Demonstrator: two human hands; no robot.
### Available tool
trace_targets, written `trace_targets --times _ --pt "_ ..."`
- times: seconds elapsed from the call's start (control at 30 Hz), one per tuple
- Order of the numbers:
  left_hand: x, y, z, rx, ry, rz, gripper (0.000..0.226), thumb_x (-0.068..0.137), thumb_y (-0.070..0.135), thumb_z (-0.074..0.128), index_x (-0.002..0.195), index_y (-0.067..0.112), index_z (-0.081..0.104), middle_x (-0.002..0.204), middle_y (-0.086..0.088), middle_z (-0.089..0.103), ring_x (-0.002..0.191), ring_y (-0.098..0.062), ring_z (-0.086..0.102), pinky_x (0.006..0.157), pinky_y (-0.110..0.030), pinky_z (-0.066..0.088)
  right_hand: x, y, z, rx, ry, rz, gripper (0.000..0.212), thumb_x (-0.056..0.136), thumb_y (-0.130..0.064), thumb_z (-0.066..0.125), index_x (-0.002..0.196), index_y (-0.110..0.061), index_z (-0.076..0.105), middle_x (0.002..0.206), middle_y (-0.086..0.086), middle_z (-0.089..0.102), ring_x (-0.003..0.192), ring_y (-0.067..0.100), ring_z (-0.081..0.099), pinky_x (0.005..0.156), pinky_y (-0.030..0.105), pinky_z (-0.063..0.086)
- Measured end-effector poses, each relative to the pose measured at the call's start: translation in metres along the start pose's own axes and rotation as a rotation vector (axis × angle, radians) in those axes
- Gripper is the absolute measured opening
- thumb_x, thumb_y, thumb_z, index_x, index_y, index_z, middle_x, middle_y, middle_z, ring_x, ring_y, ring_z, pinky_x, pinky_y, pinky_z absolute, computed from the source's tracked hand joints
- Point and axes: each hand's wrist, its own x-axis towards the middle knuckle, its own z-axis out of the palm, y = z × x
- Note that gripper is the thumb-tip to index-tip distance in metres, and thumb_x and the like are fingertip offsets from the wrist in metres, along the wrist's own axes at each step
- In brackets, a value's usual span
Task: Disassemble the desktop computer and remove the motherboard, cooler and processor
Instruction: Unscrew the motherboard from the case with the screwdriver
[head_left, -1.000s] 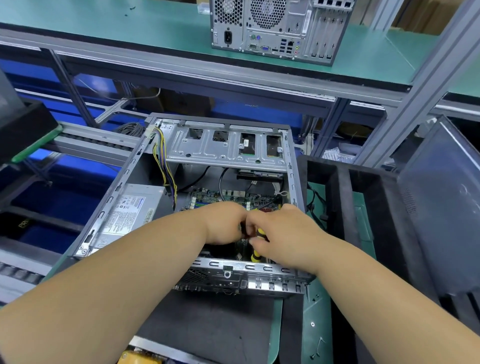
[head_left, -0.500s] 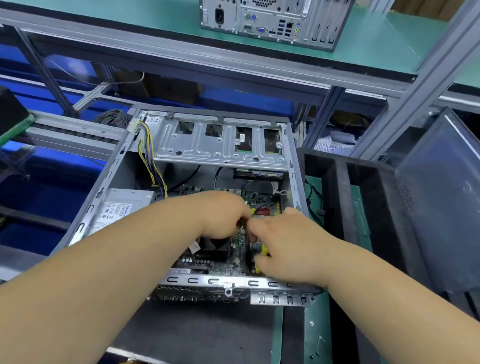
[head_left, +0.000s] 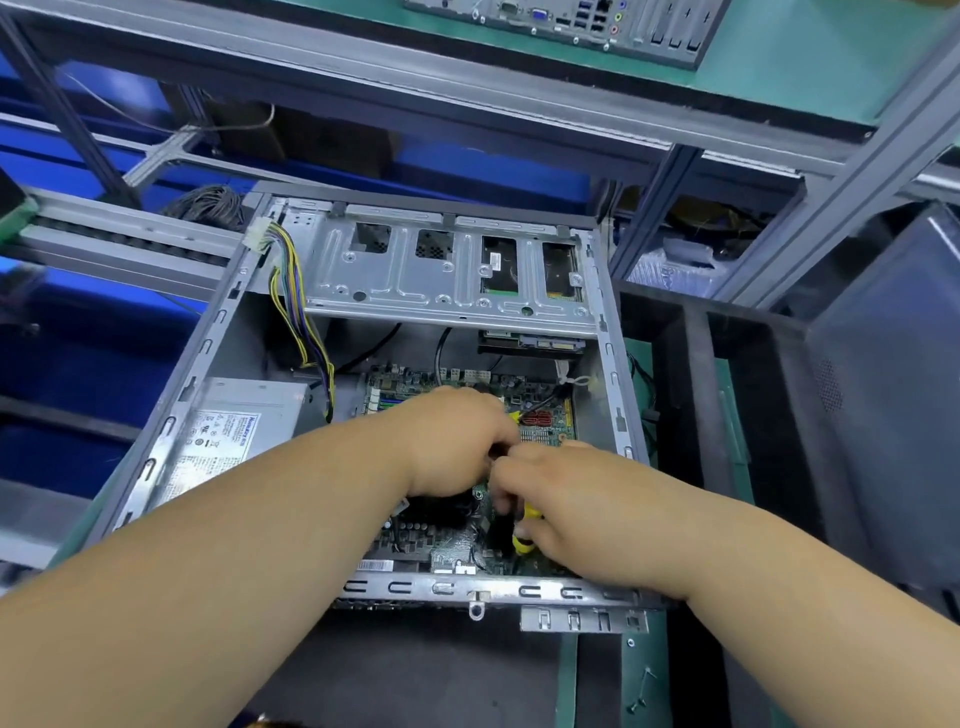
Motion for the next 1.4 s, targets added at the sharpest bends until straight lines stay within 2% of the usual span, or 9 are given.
trace_targets --times 0.2,0.33,0.5,0.73,0.87,0.97,1.1,1.23,1.4 --pt "0.0 -0.003 0.002 -0.009 0.005 0.034 0.018 0.088 0.017 0.057 0.1 0.025 0.067 0.089 0.006 0.049 0.096 -0.023 0.054 0.087 -0.041 0.045 -0.002 0.003 -0.005 0.053 0.038 0.023 0.013 0.095 -0.026 0.055 0.104 -0.031 0.047 0.107 -0.016 0.046 0.088 0.009 0.041 0.071 0.023 0.025" --pt "-0.001 -0.001 0.0 -0.059 -0.007 0.048 0.023 0.084 0.011 0.057 0.097 0.028 0.067 0.094 0.003 0.058 0.095 -0.024 0.057 0.084 -0.04 0.048 -0.007 0.006 -0.01 0.054 0.084 0.016 0.014 0.094 -0.027 0.056 0.103 -0.033 0.046 0.103 -0.02 0.043 0.086 0.005 0.038 0.073 0.007 0.027" --pt "-0.004 -0.001 0.0 -0.194 -0.083 0.06 0.036 0.075 0.009 0.059 0.101 0.033 0.067 0.107 0.01 0.061 0.093 -0.014 0.057 0.079 -0.025 0.047 -0.016 0.007 -0.027 0.092 0.177 0.053 0.015 0.091 -0.026 0.057 0.099 -0.035 0.048 0.101 -0.019 0.048 0.091 0.004 0.05 0.078 0.023 0.04" --pt "-0.01 0.0 -0.007 -0.318 -0.094 0.021 0.022 0.078 0.042 0.076 0.095 0.04 0.062 0.08 0.022 0.063 0.069 0.009 0.054 0.069 -0.017 0.045 -0.032 0.016 -0.049 0.229 0.461 0.119 0.014 0.088 -0.02 0.061 0.096 -0.03 0.056 0.094 -0.018 0.056 0.094 0.002 0.052 0.077 0.016 0.041" --pt "-0.013 0.004 -0.016 -0.358 0.047 -0.065 0.008 0.081 0.038 0.076 0.084 0.034 0.07 0.067 0.03 0.062 0.061 0.009 0.056 0.061 -0.011 0.041 -0.044 0.02 -0.049 0.3 0.569 0.146 0.014 0.089 -0.024 0.06 0.094 -0.036 0.053 0.097 -0.018 0.056 0.093 0.004 0.053 0.073 0.016 0.042" --pt "-0.016 0.012 -0.023 -0.427 0.133 -0.125 0.007 0.081 0.036 0.076 0.08 0.031 0.071 0.068 0.02 0.067 0.053 0.003 0.055 0.05 -0.012 0.044 -0.057 0.024 -0.047 0.365 0.666 0.151 0.014 0.089 -0.023 0.06 0.094 -0.036 0.055 0.097 -0.017 0.057 0.091 0.006 0.054 0.073 0.019 0.043" --pt "-0.019 0.026 -0.032 -0.45 0.263 -0.183 0.006 0.08 0.033 0.077 0.079 0.033 0.072 0.075 0.014 0.069 0.063 0.004 0.058 0.062 -0.008 0.044 -0.08 0.031 -0.04 0.416 0.847 0.167 0.015 0.091 -0.019 0.061 0.093 -0.033 0.057 0.096 -0.016 0.057 0.093 0.004 0.054 0.072 0.008 0.037" --pt "-0.015 0.056 -0.038 -0.567 0.388 -0.154 0.01 0.084 0.025 0.075 0.077 0.03 0.071 0.07 0.013 0.067 0.062 0.004 0.057 0.061 -0.009 0.043 -0.112 0.04 -0.032 0.463 1.116 0.205 0.009 0.09 -0.021 0.057 0.093 -0.029 0.057 0.093 -0.013 0.058 0.09 0.009 0.055 0.073 0.014 0.041" --pt "0.008 0.132 -0.029 -0.52 0.193 0.077 0.004 0.085 0.034 0.07 0.083 0.037 0.068 0.079 0.021 0.065 0.072 0.006 0.058 0.068 -0.009 0.045 -0.151 0.062 -0.022 0.515 1.287 0.365 0.014 0.093 -0.015 0.059 0.094 -0.029 0.057 0.089 -0.016 0.057 0.084 0.004 0.054 0.068 0.008 0.036"
